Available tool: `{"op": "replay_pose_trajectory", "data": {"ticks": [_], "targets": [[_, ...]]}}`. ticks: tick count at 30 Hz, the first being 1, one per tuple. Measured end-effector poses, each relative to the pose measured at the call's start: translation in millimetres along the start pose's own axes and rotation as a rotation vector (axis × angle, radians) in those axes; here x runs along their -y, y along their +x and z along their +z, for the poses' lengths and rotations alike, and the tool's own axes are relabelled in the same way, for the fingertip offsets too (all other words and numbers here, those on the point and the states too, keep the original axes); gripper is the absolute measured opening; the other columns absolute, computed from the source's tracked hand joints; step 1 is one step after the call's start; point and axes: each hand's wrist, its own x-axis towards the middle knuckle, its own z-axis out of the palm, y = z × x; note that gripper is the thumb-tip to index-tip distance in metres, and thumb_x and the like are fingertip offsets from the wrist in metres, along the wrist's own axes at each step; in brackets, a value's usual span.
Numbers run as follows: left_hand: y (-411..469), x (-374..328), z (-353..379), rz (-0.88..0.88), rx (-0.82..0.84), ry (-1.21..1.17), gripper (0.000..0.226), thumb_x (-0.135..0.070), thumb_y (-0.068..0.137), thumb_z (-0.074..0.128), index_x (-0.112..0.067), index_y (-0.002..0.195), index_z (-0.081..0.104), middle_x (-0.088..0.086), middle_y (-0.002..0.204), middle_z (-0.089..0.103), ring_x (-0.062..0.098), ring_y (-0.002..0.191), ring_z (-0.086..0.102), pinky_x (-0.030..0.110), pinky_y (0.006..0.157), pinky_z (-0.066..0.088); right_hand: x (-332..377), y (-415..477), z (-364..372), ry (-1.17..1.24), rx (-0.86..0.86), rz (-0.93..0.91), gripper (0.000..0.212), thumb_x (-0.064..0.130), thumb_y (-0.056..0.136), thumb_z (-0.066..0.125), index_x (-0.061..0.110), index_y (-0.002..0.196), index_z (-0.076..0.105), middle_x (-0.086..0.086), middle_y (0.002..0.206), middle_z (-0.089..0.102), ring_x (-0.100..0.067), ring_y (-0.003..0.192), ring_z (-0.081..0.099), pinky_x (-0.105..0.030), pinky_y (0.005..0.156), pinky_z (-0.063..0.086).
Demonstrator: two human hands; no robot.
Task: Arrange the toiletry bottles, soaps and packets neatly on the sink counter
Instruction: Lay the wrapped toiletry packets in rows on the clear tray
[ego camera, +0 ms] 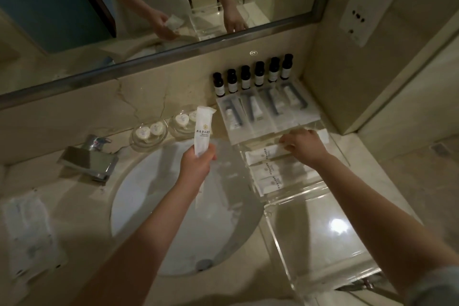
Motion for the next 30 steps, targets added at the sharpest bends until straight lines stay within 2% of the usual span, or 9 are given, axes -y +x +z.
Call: {"op": "replay_pose_trajectory", "data": {"ticks": [4, 8, 13, 16, 20, 24, 27, 29, 30], "targets": [[1.7, -0.8, 2.5, 0.001, 0.022, -0.008, 0.021, -0.020, 0.090, 0.057, -0.013, 0.071, 0.057, 0.003, 0.061, 0.050, 0.012, 0.044, 0.033, 0.018, 0.040, 0.030, 4.0, 0.6, 16.9, -0.006, -0.112, -0.002, 0.031, 0.008, 0.079, 0.062, 0.019, 0.107, 0.069, -0.009, 0.107, 0.068, -0.034, 0.102, 0.059, -0.043, 0.087, 0.042], [3.6, -1.1, 4.4, -0.004, 0.022, 0.003, 0.020, -0.020, 0.089, 0.057, -0.014, 0.070, 0.057, 0.012, 0.071, 0.052, 0.013, 0.045, 0.033, 0.023, 0.046, 0.031, 11.1, -3.8, 29.2, 0.034, -0.156, -0.024, 0.033, 0.009, 0.080, 0.062, 0.019, 0.112, 0.068, -0.013, 0.105, 0.069, -0.037, 0.096, 0.062, -0.043, 0.078, 0.049], [2.8, 1.3, 8.7, 0.008, 0.040, -0.003, 0.020, -0.019, 0.090, 0.055, -0.017, 0.070, 0.055, 0.014, 0.079, 0.054, 0.014, 0.047, 0.033, 0.025, 0.049, 0.031, 23.2, -10.1, 38.9, 0.081, -0.205, -0.036, 0.023, 0.014, 0.075, 0.070, 0.024, 0.096, 0.073, -0.010, 0.092, 0.069, -0.036, 0.086, 0.063, -0.043, 0.075, 0.048], [3.2, 4.1, 10.5, 0.002, 0.043, -0.002, 0.020, -0.018, 0.090, 0.056, -0.016, 0.070, 0.055, 0.014, 0.077, 0.053, 0.013, 0.045, 0.032, 0.023, 0.047, 0.030, 29.8, -16.5, 40.2, 0.085, -0.232, 0.015, 0.014, 0.024, 0.079, 0.070, 0.026, 0.092, 0.073, -0.007, 0.089, 0.069, -0.034, 0.085, 0.062, -0.041, 0.075, 0.047], [3.4, 5.5, 11.2, -0.013, 0.056, 0.005, 0.020, -0.018, 0.089, 0.056, -0.013, 0.069, 0.056, 0.006, 0.064, 0.049, 0.013, 0.044, 0.032, 0.020, 0.042, 0.029, 30.2, -24.7, 42.6, 0.087, -0.253, 0.018, 0.014, 0.026, 0.080, 0.065, 0.024, 0.091, 0.074, -0.008, 0.089, 0.069, -0.035, 0.084, 0.063, -0.042, 0.074, 0.047], [4.8, 3.7, 12.8, -0.026, 0.131, 0.011, 0.008, -0.016, 0.090, 0.054, -0.012, 0.085, 0.059, -0.001, 0.063, 0.054, 0.014, 0.046, 0.036, 0.022, 0.044, 0.033, 33.1, -22.4, 37.0, 0.121, -0.277, 0.035, 0.033, 0.022, 0.082, 0.066, 0.018, 0.116, 0.065, -0.013, 0.111, 0.067, -0.037, 0.103, 0.059, -0.047, 0.085, 0.046], [4.5, 0.5, 12.1, -0.034, 0.271, 0.054, 0.013, -0.019, 0.091, 0.054, -0.011, 0.099, 0.060, 0.000, 0.075, 0.060, 0.014, 0.049, 0.040, 0.024, 0.049, 0.036, 50.9, -19.2, 8.6, 0.416, -0.362, 0.024, 0.045, 0.024, 0.088, 0.062, 0.017, 0.131, 0.052, -0.009, 0.119, 0.061, -0.026, 0.104, 0.059, -0.038, 0.086, 0.050], [1.4, -4.9, 13.6, -0.030, 0.378, 0.102, 0.018, -0.019, 0.092, 0.054, -0.007, 0.102, 0.061, 0.001, 0.077, 0.061, 0.014, 0.049, 0.043, 0.024, 0.051, 0.039, 69.7, -19.1, -17.1, 0.740, -0.309, 0.070, 0.049, 0.031, 0.090, 0.060, 0.023, 0.136, 0.044, 0.000, 0.117, 0.057, -0.015, 0.094, 0.059, -0.026, 0.078, 0.049], [-1.8, -8.2, 15.4, -0.031, 0.431, 0.112, 0.018, -0.019, 0.092, 0.055, -0.007, 0.103, 0.062, 0.001, 0.076, 0.062, 0.014, 0.050, 0.044, 0.023, 0.052, 0.040, 79.0, -19.6, -28.0, 0.883, -0.254, 0.095, 0.050, 0.033, 0.089, 0.060, 0.025, 0.136, 0.042, 0.002, 0.114, 0.057, -0.013, 0.090, 0.060, -0.023, 0.076, 0.050]]}}
